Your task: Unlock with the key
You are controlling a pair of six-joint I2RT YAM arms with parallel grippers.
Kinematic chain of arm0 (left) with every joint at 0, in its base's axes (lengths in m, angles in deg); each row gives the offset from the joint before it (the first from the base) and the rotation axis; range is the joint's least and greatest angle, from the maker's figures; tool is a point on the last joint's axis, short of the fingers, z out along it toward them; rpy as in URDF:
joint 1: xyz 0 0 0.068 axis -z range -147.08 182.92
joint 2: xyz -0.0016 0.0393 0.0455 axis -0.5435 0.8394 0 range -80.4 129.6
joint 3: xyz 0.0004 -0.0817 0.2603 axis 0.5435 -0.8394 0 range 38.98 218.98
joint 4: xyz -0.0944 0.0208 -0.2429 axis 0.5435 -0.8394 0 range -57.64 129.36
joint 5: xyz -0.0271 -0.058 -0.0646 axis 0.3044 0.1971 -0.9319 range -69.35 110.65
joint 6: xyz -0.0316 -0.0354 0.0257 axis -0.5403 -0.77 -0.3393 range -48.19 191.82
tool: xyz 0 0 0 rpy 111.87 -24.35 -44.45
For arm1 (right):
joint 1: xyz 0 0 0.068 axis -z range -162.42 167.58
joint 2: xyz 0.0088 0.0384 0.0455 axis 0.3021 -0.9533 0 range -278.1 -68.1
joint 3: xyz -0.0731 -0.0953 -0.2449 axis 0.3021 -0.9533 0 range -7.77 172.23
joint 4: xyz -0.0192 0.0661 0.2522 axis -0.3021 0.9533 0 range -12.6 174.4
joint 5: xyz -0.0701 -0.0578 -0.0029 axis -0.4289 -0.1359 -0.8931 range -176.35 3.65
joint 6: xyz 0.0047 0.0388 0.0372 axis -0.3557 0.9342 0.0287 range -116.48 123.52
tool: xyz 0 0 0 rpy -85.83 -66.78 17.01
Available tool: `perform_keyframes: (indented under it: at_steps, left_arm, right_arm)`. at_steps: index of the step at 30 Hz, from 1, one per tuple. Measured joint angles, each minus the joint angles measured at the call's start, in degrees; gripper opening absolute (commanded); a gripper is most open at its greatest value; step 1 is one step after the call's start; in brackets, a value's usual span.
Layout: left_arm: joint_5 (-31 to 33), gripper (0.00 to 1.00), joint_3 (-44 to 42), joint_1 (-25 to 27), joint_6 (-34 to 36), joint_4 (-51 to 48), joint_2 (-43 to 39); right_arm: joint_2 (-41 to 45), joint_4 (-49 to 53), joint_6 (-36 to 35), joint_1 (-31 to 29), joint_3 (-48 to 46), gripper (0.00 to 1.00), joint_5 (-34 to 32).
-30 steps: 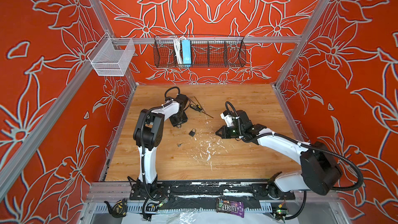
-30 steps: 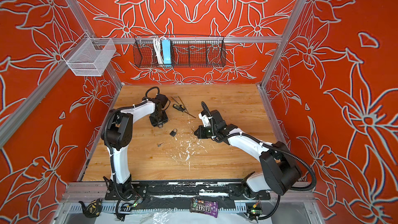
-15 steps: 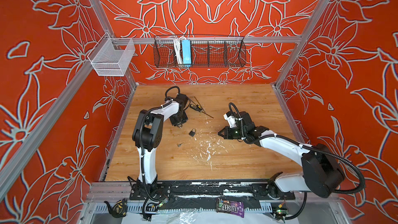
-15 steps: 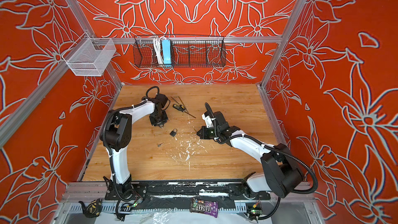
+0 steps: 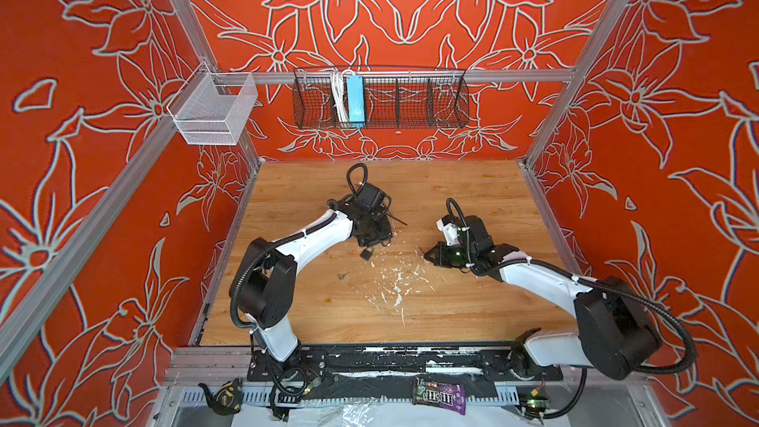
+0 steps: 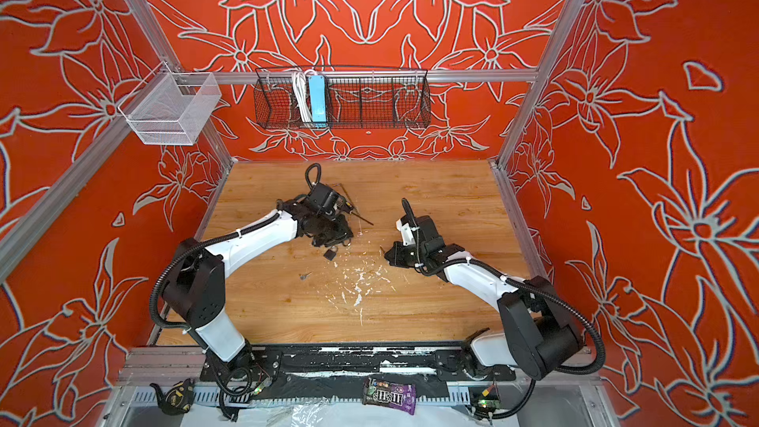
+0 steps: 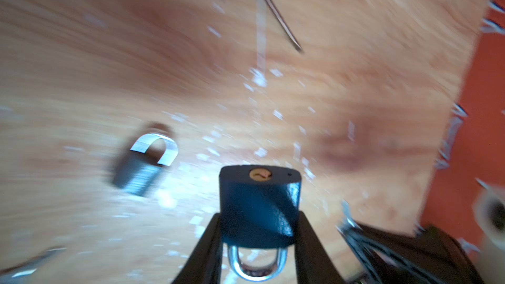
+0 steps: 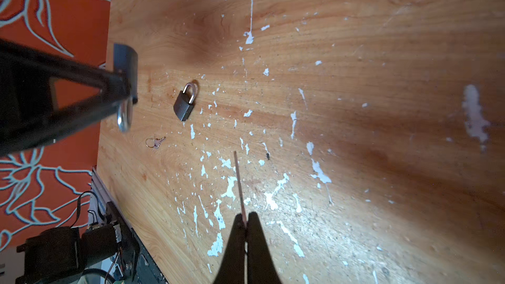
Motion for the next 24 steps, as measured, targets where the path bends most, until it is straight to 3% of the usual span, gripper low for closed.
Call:
perform_keyframes:
  at_steps: [8, 19, 24]
  left_arm:
    - [-5.8, 0.13, -2.5, 7.8, -6.4, 10.5, 2.5]
    - [-6.6, 0.13, -5.8, 9.4, -11.5, 18.2, 11.0]
    - [-6.8, 0.19, -7.1, 9.4, -12.6, 21.8, 11.9]
  right_arm:
    - [-3.4, -3.8, 1.6, 0.0, -1.1, 0.00, -2.7]
    - [-11.6, -11.2, 4.3, 0.0, -2.1, 0.00, -3.3]
    - [-13.6, -13.4, 5.2, -0.1, -2.3, 0.00, -2.7]
